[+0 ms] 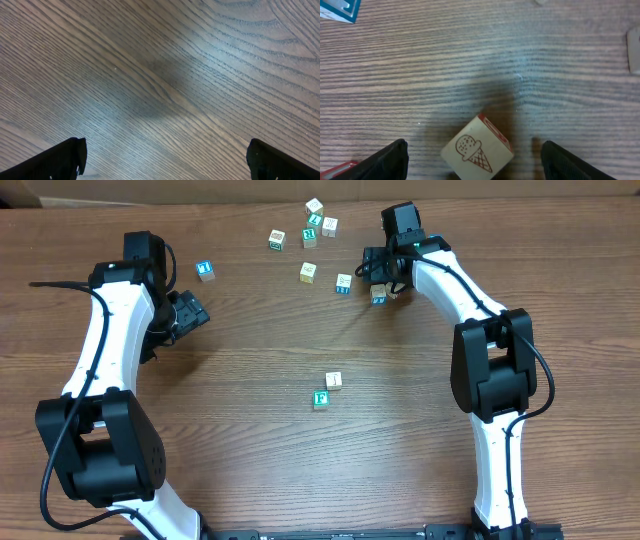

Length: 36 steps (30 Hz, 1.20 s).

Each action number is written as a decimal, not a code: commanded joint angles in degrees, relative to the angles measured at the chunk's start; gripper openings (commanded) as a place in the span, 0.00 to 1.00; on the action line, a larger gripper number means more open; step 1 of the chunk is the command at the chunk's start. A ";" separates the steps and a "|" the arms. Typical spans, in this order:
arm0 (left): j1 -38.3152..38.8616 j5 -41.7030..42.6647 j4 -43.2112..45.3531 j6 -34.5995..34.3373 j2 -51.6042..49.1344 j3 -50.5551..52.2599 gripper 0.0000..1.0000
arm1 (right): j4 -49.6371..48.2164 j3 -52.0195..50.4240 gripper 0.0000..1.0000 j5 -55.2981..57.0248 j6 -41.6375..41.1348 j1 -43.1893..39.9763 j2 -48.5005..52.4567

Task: Form a circle
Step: 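Close the right gripper on the ice-cream '4' block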

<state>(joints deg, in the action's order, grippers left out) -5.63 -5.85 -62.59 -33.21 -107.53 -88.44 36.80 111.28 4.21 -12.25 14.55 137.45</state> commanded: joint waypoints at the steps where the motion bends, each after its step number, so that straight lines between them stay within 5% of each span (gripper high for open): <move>1: 0.02 -0.68 0.00 0.66 -0.02 -1.18 1.00 | -2.08 0.02 0.80 -2.51 2.93 -0.13 0.39; 8: 0.02 -0.68 0.00 0.66 -0.02 -1.18 1.00 | -2.03 0.02 0.74 -10.38 5.25 -0.07 0.39; 12: 0.02 -0.68 0.00 0.66 -0.02 -1.18 1.00 | 0.20 0.02 0.64 -10.38 4.81 0.02 0.39; 21: 0.02 -0.68 0.00 0.66 -0.02 -1.18 1.00 | -1.07 0.02 0.67 -3.56 4.87 0.02 0.39; 28: 0.02 -0.68 0.00 0.66 -0.02 -1.18 1.00 | -1.33 0.02 0.48 -2.99 4.85 0.02 0.39; 36: 0.02 -0.68 0.00 0.66 -0.02 -1.18 1.00 | -0.31 0.02 0.46 -2.99 4.85 0.02 0.39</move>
<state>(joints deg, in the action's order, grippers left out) -5.63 -5.85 -62.59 -33.19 -107.53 -88.44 36.69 111.28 0.45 -7.44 14.57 137.45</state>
